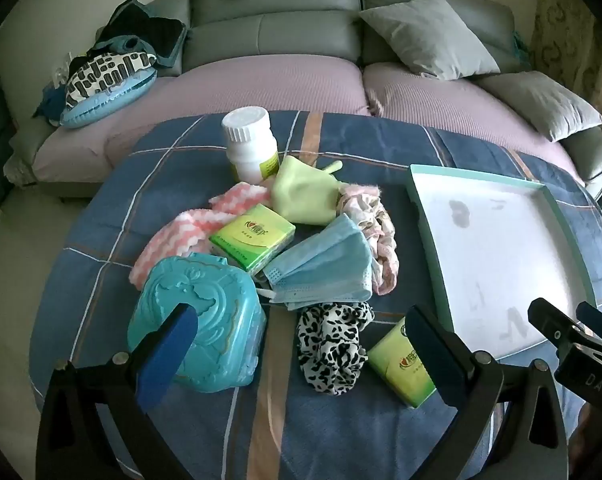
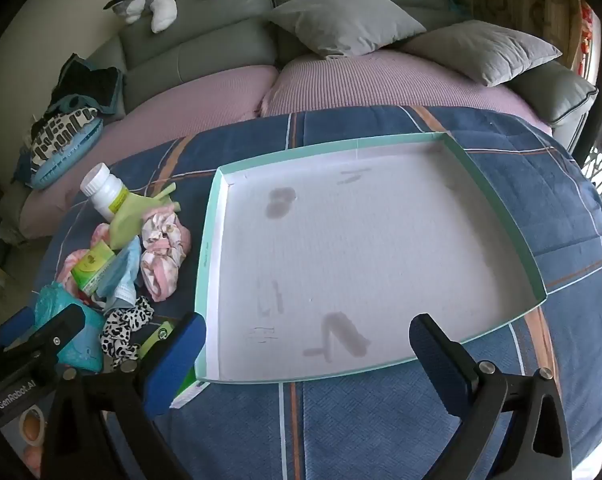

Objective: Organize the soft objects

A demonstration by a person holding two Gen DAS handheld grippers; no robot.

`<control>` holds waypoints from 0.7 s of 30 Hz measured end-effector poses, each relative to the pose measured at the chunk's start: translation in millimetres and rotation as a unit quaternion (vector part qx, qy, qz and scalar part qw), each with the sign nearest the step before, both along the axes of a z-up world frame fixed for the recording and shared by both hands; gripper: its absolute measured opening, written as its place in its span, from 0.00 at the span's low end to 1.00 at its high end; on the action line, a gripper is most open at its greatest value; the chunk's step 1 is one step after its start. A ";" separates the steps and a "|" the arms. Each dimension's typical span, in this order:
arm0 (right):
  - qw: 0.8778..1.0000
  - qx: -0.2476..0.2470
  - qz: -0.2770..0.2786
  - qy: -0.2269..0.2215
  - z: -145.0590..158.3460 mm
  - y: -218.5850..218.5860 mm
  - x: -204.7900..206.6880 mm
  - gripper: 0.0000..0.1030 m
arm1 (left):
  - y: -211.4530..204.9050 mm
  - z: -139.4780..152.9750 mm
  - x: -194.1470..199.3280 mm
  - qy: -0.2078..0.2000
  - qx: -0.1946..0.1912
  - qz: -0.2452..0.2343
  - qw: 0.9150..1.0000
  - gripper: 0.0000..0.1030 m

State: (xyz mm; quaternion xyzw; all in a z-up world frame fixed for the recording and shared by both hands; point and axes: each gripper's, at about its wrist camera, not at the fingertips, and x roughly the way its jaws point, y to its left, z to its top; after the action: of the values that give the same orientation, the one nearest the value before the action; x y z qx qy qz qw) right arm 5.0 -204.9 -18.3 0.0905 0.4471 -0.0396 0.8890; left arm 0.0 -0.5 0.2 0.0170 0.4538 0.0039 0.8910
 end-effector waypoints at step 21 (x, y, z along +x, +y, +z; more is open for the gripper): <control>1.000 0.000 0.005 0.004 -0.8 5.8 1.1 1.00 | -1.2 3.2 0.5 -0.001 0.016 0.011 1.000 1.00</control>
State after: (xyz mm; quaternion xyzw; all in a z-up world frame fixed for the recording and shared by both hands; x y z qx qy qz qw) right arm 6.1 -199.1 -19.0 0.0877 0.4514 -0.0356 0.8873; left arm 0.4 -1.7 3.4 0.0261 0.4526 0.0211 0.8911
